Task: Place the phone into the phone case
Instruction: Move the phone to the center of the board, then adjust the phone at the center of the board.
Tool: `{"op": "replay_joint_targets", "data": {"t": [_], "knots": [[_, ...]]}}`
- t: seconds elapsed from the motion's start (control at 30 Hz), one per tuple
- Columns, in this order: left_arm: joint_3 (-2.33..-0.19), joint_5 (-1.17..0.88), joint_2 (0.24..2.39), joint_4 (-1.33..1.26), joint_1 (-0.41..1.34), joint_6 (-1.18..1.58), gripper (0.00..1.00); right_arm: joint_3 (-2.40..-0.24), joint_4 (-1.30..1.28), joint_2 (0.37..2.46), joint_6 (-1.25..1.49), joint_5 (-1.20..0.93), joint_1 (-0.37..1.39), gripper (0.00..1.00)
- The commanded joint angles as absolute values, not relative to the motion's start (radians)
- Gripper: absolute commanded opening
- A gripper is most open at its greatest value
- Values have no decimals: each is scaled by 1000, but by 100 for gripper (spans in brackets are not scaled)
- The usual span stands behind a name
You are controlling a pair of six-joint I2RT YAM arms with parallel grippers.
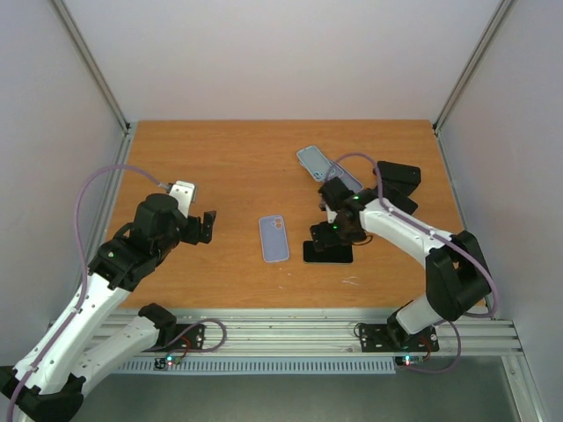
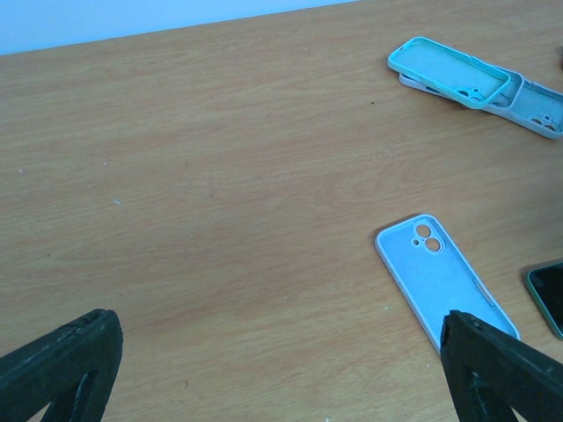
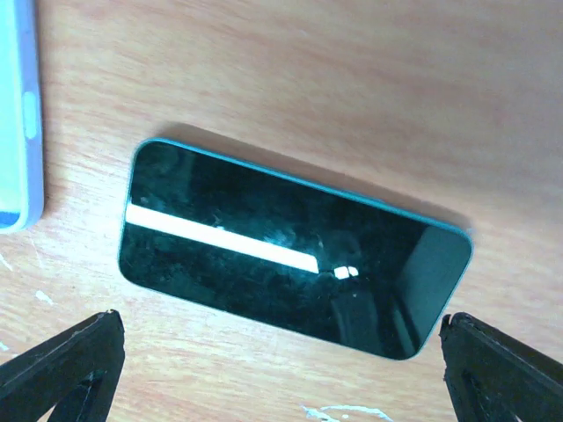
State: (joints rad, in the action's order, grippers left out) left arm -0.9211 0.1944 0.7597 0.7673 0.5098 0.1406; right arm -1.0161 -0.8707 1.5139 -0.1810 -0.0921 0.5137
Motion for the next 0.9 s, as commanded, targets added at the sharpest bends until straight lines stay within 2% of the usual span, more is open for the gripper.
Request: {"op": "replay_joint_targets", "data": {"t": [0.0, 0.13, 0.43, 0.87], "knots": [[-913, 210, 759, 728, 503, 124, 99, -1116, -1026, 1584, -277, 224, 667, 99], [-913, 206, 756, 726, 503, 123, 99, -1141, -1049, 1636, -363, 343, 792, 99], [-913, 210, 756, 726, 503, 123, 99, -1124, -960, 1729, -512, 398, 955, 98], [-913, 223, 757, 730, 503, 122, 99, -1123, -809, 1834, -606, 534, 941, 98]]}}
